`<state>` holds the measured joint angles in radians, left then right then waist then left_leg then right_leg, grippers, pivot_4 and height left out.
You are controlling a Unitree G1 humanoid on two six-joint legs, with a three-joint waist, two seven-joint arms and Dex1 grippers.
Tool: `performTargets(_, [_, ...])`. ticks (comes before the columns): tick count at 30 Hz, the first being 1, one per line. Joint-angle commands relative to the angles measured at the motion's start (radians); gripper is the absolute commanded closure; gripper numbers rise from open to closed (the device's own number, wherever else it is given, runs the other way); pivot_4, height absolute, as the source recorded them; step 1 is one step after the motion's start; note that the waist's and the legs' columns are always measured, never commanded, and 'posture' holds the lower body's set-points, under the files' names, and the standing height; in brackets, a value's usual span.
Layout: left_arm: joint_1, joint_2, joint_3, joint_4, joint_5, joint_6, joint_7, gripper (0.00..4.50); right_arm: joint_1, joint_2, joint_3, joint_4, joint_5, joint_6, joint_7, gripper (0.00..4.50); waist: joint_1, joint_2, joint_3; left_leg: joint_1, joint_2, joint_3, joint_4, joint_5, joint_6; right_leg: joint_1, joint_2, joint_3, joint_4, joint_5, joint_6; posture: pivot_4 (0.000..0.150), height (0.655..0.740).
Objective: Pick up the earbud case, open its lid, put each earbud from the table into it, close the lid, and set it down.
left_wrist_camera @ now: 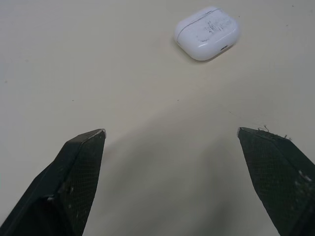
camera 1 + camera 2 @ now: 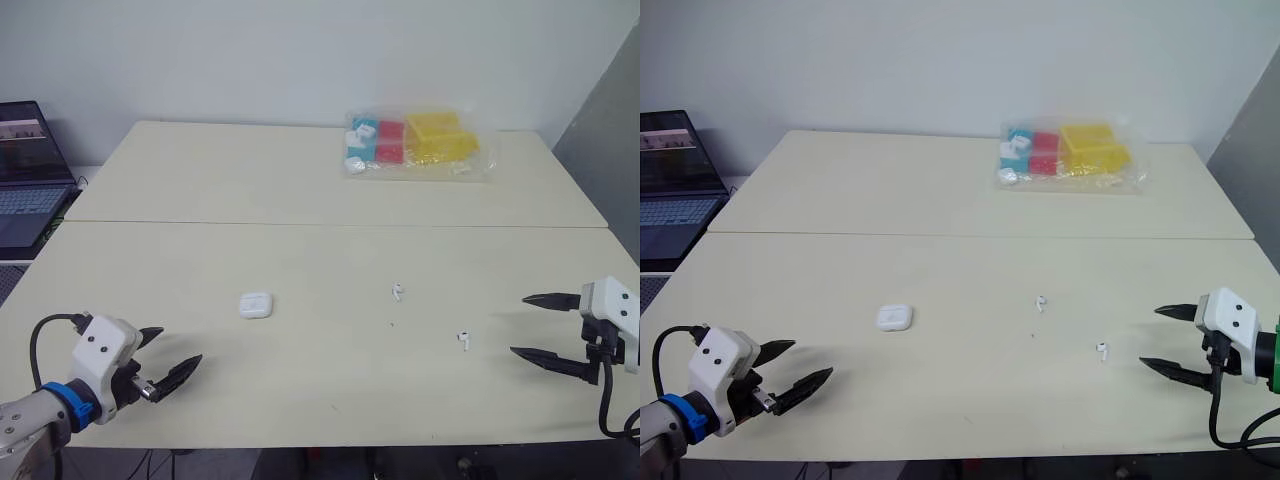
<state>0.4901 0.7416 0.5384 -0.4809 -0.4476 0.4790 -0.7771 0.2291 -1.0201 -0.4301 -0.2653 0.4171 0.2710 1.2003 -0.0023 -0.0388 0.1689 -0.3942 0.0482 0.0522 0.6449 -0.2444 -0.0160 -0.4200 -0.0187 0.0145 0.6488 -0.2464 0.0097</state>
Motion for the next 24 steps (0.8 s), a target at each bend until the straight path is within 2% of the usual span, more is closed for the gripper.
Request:
performTargets(1, [0.006,-0.010,0.024,-0.044,-0.008,0.002,0.009,0.03,-0.010,-0.010,-0.013,-0.002,0.002,-0.012,0.013,0.00,0.000,0.000,0.000,0.000,0.000,0.000,0.000,0.000,0.000,0.000,0.000,0.000,0.000,0.000,0.000,0.150,0.7400])
performTargets(5, [0.001,-0.021,0.019,-0.049,-0.029,0.036,0.016,0.03,-0.017,-0.010,-0.007,0.008,-0.002,-0.019,0.016,0.00,0.000,0.000,0.000,0.000,0.000,0.001,0.000,0.000,0.000,0.000,0.000,0.000,0.000,0.000,0.000,0.150,0.7400])
performTargets(8, [0.003,0.001,0.020,-0.045,-0.032,0.008,-0.040,0.03,-0.020,-0.009,0.000,0.013,-0.004,-0.023,0.016,0.00,0.000,0.000,0.000,0.000,0.000,0.002,0.000,0.000,0.000,0.000,0.000,0.000,0.000,0.000,0.000,0.150,0.7400])
performTargets(13, [-0.034,-0.018,0.055,-0.022,-0.060,0.017,-0.024,0.03,-0.029,-0.011,0.008,0.020,-0.004,-0.026,0.017,0.00,0.000,0.000,0.000,0.000,0.000,0.001,0.001,0.000,0.000,0.000,0.000,0.000,0.001,0.000,0.000,0.150,0.7400])
performTargets(24, [-0.058,-0.031,0.021,-0.020,-0.051,0.033,0.012,0.03,-0.019,-0.002,0.006,0.016,-0.009,-0.034,0.012,0.00,0.000,0.000,0.000,0.001,0.000,0.003,0.001,0.000,0.000,0.001,0.001,0.000,0.001,0.000,0.001,0.150,0.7400])
